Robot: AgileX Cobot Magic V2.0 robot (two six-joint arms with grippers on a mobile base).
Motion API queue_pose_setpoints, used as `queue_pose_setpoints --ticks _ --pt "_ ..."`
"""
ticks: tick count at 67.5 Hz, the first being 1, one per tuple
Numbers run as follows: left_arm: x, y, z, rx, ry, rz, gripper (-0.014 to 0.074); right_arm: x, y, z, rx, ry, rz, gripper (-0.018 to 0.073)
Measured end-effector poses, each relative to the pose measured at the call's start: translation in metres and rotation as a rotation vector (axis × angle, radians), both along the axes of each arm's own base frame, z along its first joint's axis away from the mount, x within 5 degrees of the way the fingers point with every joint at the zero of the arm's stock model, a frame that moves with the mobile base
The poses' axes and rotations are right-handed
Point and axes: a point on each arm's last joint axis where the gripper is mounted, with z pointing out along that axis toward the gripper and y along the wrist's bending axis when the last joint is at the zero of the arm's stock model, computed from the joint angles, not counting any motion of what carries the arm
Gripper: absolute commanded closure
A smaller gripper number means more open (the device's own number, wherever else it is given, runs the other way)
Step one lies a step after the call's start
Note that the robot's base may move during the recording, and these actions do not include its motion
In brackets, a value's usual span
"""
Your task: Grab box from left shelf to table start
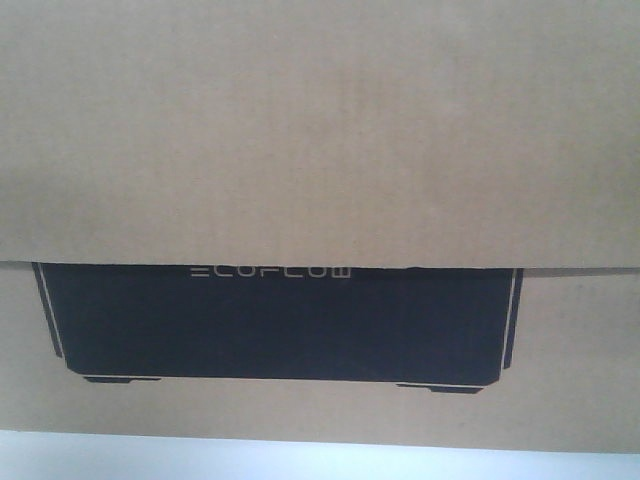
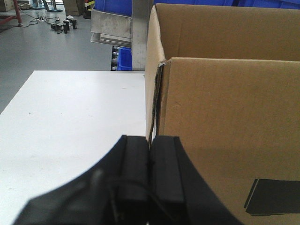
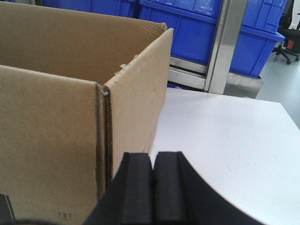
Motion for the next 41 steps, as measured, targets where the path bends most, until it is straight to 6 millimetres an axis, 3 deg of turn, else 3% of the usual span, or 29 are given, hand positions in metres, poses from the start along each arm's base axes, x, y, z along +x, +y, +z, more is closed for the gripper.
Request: queue_pose_setpoints --ticks 41 --pt "0.002 -0.0004 -0.0047 0.002 0.01 0.003 0.0696 0.0 0.0 0.0001 0.0 -0.002 0.0 0.0501"
